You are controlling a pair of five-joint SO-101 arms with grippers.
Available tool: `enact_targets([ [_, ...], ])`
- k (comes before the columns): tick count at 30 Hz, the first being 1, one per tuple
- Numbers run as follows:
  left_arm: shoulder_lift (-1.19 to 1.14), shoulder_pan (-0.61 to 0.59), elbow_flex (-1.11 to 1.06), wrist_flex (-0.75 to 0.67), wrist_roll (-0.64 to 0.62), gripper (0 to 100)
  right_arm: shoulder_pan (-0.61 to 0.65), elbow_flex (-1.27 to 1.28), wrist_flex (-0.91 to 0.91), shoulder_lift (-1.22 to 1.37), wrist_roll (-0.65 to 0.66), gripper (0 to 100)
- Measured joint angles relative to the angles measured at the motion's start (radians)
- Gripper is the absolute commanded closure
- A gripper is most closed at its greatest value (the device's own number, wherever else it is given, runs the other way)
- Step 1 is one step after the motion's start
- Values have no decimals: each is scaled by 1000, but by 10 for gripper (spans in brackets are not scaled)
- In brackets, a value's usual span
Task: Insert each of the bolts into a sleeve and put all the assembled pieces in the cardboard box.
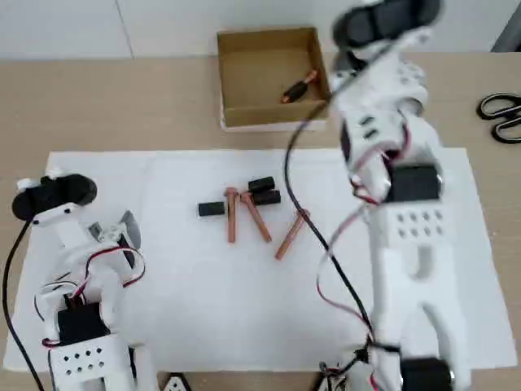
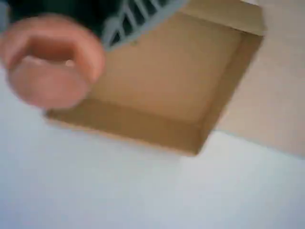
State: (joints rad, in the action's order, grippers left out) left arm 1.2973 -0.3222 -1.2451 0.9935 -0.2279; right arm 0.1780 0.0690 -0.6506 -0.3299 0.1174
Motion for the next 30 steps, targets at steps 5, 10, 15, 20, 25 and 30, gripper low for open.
enact_targets([
  [5, 0, 0, 0, 0, 0, 822, 49, -155, 110, 273, 0, 995],
  [10, 0, 0, 0, 0, 0, 822, 46, -219, 305, 509, 0, 995],
  [15, 0, 0, 0, 0, 0, 823, 49, -287, 456, 717, 0, 995],
  [20, 0, 0, 0, 0, 0, 823, 52, -327, 583, 867, 0, 995],
  [25, 0, 0, 0, 0, 0, 823, 69, -328, 675, 961, 0, 995],
  [30, 0, 0, 0, 0, 0, 823, 64, -328, 724, 1040, 0, 995],
])
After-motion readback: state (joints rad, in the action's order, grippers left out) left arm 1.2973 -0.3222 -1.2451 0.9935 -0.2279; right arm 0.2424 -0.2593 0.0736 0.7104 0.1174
